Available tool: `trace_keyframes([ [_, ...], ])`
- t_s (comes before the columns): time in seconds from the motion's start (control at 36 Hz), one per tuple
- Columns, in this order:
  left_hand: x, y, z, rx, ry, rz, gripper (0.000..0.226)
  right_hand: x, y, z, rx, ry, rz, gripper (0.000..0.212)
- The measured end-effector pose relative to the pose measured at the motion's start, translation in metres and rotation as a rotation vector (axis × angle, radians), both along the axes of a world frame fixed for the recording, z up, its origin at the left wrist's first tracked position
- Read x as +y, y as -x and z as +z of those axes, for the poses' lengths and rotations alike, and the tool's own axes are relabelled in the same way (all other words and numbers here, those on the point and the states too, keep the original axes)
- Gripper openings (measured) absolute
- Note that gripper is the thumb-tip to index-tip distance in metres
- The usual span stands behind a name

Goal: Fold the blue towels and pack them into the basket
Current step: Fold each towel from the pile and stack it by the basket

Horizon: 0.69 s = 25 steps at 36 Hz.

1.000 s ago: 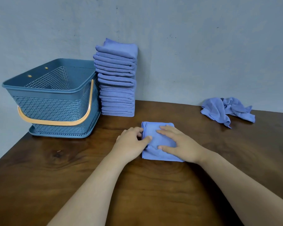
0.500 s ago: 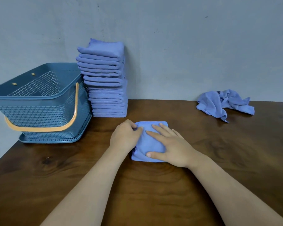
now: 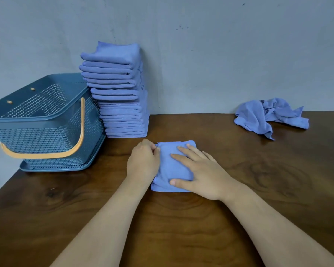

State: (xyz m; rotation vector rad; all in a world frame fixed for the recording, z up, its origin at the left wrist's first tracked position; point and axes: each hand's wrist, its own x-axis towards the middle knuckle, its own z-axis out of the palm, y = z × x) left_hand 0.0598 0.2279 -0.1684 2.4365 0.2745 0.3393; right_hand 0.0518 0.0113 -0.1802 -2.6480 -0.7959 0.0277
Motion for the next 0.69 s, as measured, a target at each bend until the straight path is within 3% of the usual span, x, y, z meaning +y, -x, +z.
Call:
trace_keyframes([
  [0.11,-0.001,0.007,0.008,-0.105,-0.003,-0.046,0.009,0.002,-0.002,0.0,0.039,0.035,-0.005,0.101],
  [0.19,-0.012,0.014,0.014,-0.244,-0.049,-0.222,0.028,0.006,-0.003,0.004,0.053,0.037,-0.003,0.099],
  [0.31,-0.034,0.025,0.006,-0.053,-0.107,-0.477,0.048,0.009,-0.001,0.007,0.033,-0.009,0.019,0.097],
  [0.44,-0.014,0.029,-0.012,0.164,-0.333,-0.398,0.059,-0.003,-0.003,0.002,0.15,-0.078,-0.007,0.104],
  [0.61,-0.008,0.029,-0.018,0.279,-0.307,-0.257,0.079,-0.01,-0.004,-0.002,0.086,-0.167,-0.083,0.058],
  [0.69,-0.008,0.027,-0.019,0.273,-0.299,-0.239,0.086,-0.011,-0.005,-0.001,-0.034,-0.273,-0.307,0.051],
])
